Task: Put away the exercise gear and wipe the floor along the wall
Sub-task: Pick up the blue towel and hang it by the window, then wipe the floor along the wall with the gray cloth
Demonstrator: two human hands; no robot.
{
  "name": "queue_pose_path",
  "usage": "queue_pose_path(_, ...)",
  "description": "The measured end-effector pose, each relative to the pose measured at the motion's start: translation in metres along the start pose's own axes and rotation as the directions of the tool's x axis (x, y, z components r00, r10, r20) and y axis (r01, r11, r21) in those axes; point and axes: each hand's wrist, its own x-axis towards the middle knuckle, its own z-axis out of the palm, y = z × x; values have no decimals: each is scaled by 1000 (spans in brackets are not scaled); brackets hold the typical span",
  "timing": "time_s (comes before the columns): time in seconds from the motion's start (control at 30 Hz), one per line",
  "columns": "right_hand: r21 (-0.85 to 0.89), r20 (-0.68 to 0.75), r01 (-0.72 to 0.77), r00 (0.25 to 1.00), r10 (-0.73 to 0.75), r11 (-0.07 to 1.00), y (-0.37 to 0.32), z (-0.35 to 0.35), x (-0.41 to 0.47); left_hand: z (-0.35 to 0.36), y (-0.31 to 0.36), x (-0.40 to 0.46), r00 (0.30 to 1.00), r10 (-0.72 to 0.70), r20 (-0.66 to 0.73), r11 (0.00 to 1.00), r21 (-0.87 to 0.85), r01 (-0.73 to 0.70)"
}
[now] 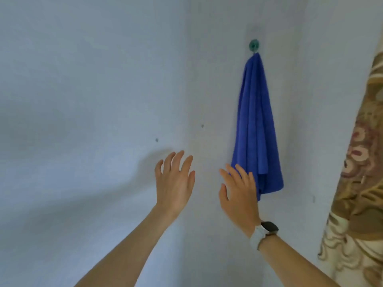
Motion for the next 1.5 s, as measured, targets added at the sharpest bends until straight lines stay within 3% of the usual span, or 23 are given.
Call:
queue_pose_path(0.13, 142, 232, 27, 971, -60, 990, -58, 33, -85, -36, -75, -115, 983, -80, 167, 975, 219, 42)
queue_pose_path(0.23, 272, 338, 33, 932, -128, 962, -128, 48, -133, -84, -137, -200, 928, -251, 276, 906, 405, 125)
queue_pose_path(0.33, 409, 393, 95, 879, -269, 908, -215, 59, -176, -152, -195, -276, 849, -443, 289, 795, 564, 223)
queue_pose_path(0.47, 590, 422, 158, 775, -470, 792, -358, 66, -231, -266, -267, -377, 726, -655, 209, 622, 694, 362)
queue_pose_path(0.63, 778, 410, 166, 596, -690, 606, -565, 49, -321, -439, -348, -513, 580, -814, 26, 367, 797, 480)
queue_pose_path(0.77, 886, 340, 141, 448, -827, 441, -716, 16, -400, -586, -392, -605, 372, -918, -140, 96, 831, 548)
queue_pose_path(0.87, 934, 268, 148, 311, -912, 324, -803, -14, -444, -676, -408, -651, 243, -924, -294, -109, 815, 570)
queue_pose_path(1.07, 977, 77, 188, 124, -989, 99, -967, -40, -501, -760, -453, -721, 110, -888, -446, -322, 776, 543)
queue_pose_path(1.2, 979, 6, 201, 45, -999, 15, -1055, -25, -528, -772, -505, -758, 19, -891, -453, -372, 754, 541)
queue_pose_path(1.37, 974, 24, 225, -60, -998, 10, -1210, 16, -527, -812, -648, -778, -39, -881, -471, -406, 711, 574)
queue_pose_path(1.5, 969, 15, 246, -84, -996, -7, -1344, 34, -516, -856, -780, -771, -12, -869, -495, -400, 688, 606)
